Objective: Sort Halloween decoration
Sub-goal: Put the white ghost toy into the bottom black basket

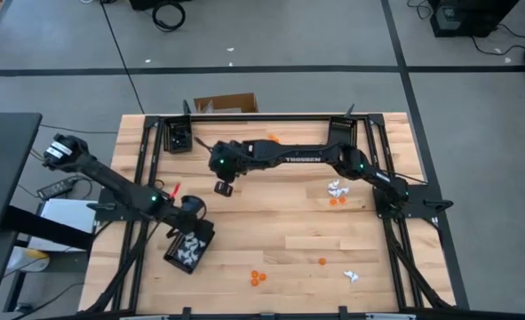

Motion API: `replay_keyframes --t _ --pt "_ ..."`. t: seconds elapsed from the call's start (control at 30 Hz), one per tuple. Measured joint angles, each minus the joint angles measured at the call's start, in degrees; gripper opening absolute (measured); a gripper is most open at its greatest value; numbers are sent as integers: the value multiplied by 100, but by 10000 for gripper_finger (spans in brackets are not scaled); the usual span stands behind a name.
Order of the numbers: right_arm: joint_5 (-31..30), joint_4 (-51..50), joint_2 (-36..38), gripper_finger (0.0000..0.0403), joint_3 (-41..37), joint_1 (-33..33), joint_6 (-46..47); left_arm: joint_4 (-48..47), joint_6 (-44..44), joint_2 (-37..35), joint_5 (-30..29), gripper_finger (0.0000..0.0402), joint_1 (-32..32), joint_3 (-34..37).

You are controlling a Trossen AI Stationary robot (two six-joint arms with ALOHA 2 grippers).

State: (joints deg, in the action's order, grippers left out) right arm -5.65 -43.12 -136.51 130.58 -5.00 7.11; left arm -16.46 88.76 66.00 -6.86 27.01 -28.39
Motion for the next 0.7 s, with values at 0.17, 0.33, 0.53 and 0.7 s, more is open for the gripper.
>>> replay_keyframes --t 0.17,0.33,0.53,0.7 --pt "434 206 0 73 -310 192 297 -1631 -137 -298 -80 155 17 -623" --pt "1231 1247 -1 73 -697 535 682 -3271 -145 -642 -152 155 58 -1307" --pt "1787 3188 -4 73 -1301 959 1125 -5100 -147 -946 -409 155 57 -1981" --pt "1700 4698 -4 77 -2019 1162 1251 -5473 -149 -1094 -428 155 43 -2091"
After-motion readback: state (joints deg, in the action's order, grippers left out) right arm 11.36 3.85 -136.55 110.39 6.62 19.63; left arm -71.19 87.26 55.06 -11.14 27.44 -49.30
